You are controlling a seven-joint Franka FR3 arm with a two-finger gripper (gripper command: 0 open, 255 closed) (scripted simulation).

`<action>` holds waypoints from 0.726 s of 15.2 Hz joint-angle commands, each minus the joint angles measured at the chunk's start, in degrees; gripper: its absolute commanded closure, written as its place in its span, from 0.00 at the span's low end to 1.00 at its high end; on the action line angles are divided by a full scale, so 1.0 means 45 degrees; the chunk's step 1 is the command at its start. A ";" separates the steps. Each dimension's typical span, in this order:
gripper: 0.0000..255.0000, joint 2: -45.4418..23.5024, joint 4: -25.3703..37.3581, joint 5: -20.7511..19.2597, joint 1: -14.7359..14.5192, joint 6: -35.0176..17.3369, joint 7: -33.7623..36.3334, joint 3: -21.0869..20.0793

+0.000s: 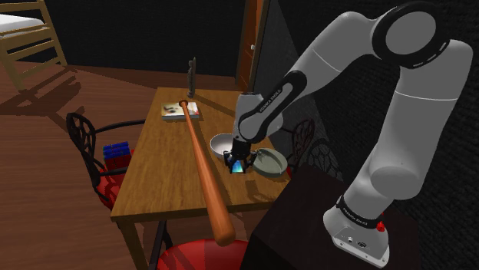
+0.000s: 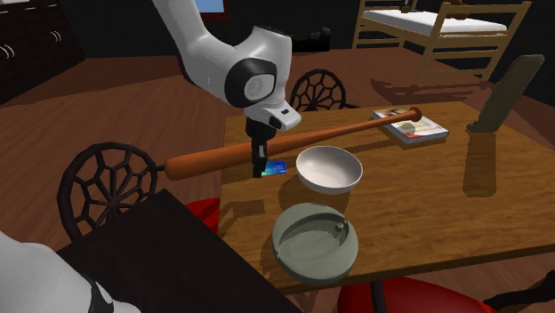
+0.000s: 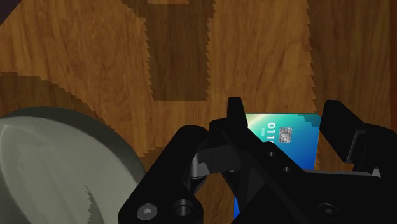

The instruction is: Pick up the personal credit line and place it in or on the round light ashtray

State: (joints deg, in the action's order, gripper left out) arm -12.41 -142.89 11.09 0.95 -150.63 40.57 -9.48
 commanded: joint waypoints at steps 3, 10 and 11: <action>1.00 0.0739 -0.0003 -0.0004 0.0021 0.0738 0.0076 -0.0007; 1.00 0.1921 -0.1133 0.0121 0.0990 0.0987 -0.1652 0.0673; 1.00 0.2091 -0.1316 0.0105 0.1181 0.1013 -0.1995 0.0839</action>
State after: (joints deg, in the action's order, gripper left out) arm -3.86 -148.32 11.73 5.19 -146.66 33.46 -6.62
